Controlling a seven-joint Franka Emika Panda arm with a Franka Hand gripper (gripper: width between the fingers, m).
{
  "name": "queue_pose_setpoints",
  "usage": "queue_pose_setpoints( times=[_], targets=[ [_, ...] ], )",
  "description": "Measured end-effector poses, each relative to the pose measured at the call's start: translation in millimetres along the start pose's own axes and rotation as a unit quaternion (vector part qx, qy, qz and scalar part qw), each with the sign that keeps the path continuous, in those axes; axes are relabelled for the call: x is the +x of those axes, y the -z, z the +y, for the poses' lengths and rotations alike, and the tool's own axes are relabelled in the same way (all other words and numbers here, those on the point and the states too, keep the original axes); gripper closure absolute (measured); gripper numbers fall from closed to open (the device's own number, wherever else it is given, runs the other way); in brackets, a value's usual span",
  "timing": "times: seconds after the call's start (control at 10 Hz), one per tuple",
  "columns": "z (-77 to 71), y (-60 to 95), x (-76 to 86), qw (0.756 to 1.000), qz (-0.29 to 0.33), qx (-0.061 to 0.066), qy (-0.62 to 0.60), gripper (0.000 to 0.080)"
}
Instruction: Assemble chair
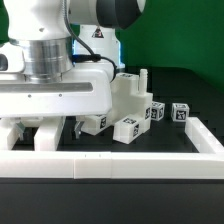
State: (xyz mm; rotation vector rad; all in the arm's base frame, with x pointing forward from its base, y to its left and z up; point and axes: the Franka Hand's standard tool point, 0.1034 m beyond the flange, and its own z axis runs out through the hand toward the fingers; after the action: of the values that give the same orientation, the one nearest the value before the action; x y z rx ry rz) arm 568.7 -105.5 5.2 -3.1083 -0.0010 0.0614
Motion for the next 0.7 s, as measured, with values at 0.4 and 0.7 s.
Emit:
queue_pose_setpoints(
  times=[0.4,0.7],
  targets=[
    [4.5,-2.5,-3.9,1.0,0.002,-0.001,-0.004,0.0268],
    [6.6,-2.5,-3.8,1.0,0.005,-0.003,-0.004,0.0515]
  ],
)
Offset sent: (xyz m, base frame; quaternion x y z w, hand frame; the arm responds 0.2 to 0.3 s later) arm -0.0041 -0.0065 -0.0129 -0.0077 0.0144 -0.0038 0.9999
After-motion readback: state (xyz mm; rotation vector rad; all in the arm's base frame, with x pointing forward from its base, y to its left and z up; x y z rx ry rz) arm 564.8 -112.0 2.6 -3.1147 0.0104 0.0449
